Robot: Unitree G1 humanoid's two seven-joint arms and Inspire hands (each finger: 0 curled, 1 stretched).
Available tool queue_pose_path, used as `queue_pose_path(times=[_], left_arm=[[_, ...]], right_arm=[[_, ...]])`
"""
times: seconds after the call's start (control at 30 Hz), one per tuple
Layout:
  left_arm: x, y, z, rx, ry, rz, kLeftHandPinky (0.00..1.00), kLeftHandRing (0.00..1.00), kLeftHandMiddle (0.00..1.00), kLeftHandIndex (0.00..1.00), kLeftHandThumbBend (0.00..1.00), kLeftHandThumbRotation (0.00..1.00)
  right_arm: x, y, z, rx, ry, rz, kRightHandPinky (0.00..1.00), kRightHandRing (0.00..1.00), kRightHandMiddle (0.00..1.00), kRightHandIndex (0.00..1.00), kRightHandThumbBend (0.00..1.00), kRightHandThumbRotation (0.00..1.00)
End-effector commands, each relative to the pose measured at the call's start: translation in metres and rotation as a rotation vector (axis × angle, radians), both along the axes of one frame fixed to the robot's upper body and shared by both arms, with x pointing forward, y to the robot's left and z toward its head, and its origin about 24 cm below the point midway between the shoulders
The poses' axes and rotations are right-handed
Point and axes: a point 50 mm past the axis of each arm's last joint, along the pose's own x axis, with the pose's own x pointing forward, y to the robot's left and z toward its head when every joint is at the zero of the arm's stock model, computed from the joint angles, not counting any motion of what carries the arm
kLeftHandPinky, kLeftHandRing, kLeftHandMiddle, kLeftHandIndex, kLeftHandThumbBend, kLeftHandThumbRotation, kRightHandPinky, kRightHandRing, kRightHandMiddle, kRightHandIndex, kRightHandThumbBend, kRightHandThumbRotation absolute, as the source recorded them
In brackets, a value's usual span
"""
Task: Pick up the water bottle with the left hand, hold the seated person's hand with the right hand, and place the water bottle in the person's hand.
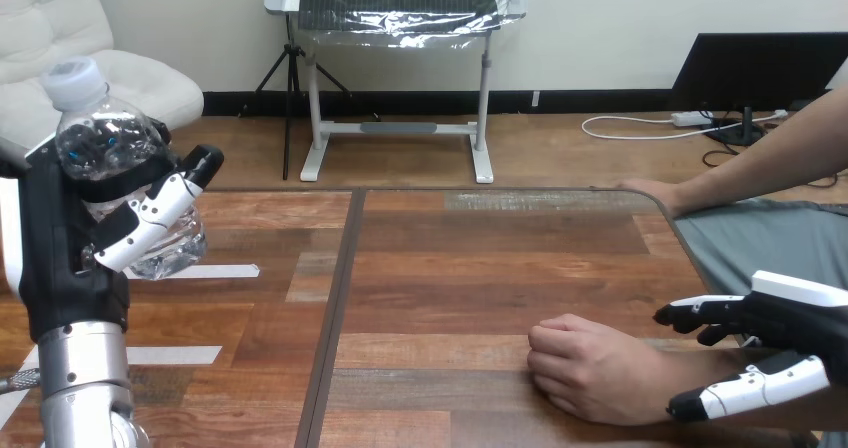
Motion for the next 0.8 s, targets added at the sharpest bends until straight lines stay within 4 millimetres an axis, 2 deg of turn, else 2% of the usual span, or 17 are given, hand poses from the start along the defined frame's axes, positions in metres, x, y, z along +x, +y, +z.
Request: queue_pose_path(times=[0.0, 0.57, 0.77], left_arm=[[0.010, -0.005, 0.024, 0.008, -0.127, -0.032, 0.24, 0.30, 0.35, 0.40, 0.59, 0.00], [0.010, -0.006, 0.024, 0.015, -0.128, -0.028, 0.24, 0.29, 0.35, 0.40, 0.60, 0.00], [0.009, -0.006, 0.024, 0.021, -0.123, -0.021, 0.24, 0.29, 0.34, 0.40, 0.60, 0.00]], right_arm=[[0.001, 0.000, 0.026, -0.008, -0.108, 0.002, 0.76, 0.91, 0.93, 0.93, 1.00, 0.58], [-0.002, 0.000, 0.036, 0.009, -0.240, -0.032, 0.71, 0.89, 0.93, 0.95, 1.00, 0.59], [-0.001, 0.000, 0.035, 0.040, -0.322, -0.031, 0.71, 0.89, 0.92, 0.94, 1.00, 0.62]])
